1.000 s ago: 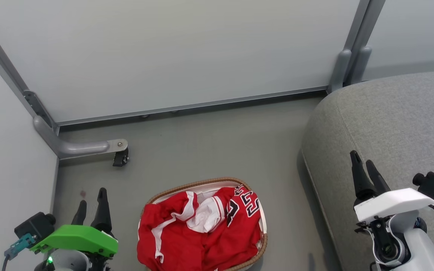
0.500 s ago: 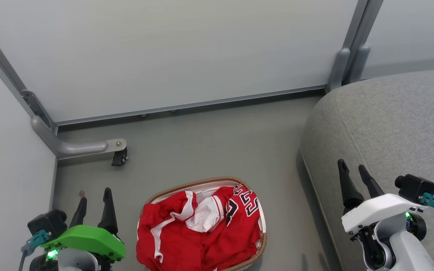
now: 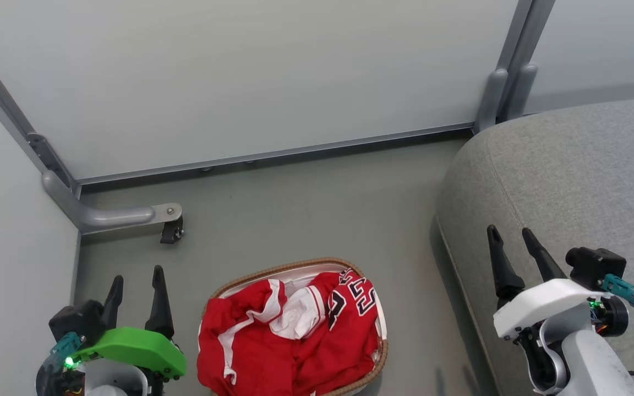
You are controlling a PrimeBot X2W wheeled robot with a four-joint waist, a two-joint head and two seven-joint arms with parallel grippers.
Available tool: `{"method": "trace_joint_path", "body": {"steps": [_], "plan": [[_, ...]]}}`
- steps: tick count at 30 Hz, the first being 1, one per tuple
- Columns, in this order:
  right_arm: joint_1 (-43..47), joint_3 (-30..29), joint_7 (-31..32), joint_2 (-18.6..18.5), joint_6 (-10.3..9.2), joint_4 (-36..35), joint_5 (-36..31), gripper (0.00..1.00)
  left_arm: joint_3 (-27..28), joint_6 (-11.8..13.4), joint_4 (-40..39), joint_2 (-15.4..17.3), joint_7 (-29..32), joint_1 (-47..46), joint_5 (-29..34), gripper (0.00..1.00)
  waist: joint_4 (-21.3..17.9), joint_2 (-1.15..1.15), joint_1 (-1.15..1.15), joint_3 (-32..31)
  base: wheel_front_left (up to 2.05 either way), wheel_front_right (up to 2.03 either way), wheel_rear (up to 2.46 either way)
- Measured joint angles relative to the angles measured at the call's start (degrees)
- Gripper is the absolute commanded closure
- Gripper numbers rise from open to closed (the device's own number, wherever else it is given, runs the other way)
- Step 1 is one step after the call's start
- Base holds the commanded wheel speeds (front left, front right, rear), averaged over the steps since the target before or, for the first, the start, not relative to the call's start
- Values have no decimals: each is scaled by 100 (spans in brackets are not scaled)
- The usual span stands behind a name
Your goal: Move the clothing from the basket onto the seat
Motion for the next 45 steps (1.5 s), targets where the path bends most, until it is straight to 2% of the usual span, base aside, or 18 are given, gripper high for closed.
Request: {"method": "trace_joint_path", "body": {"steps": [5,18,27,32,38,45], "plan": [[-34,-13,-70,14,0,-104,-328,0,7,-21,-45,-8,-75,-1,290,0,-8,0,0,-3,0,0,0],[-24,-8,-244,43,0,166,-1084,0,178,-390,118,-207,-248,115,799,0,-33,0,0,-16,0,0,0],[39,110,-346,44,1,463,-1547,0,260,-658,517,-359,-349,171,1089,0,-76,0,0,38,0,0,0],[-191,169,-405,45,1,277,-1759,0,105,-772,684,-386,-407,16,1241,0,-113,0,0,301,0,0,0],[-513,178,-477,41,2,-209,-1954,0,-175,-793,889,-382,-477,-511,1461,0,-189,0,0,792,0,0,0],[-1084,112,-554,33,2,-881,-2065,0,-731,-798,1289,-187,-545,-1492,1594,0,-338,0,0,1560,0,0,0]]}}
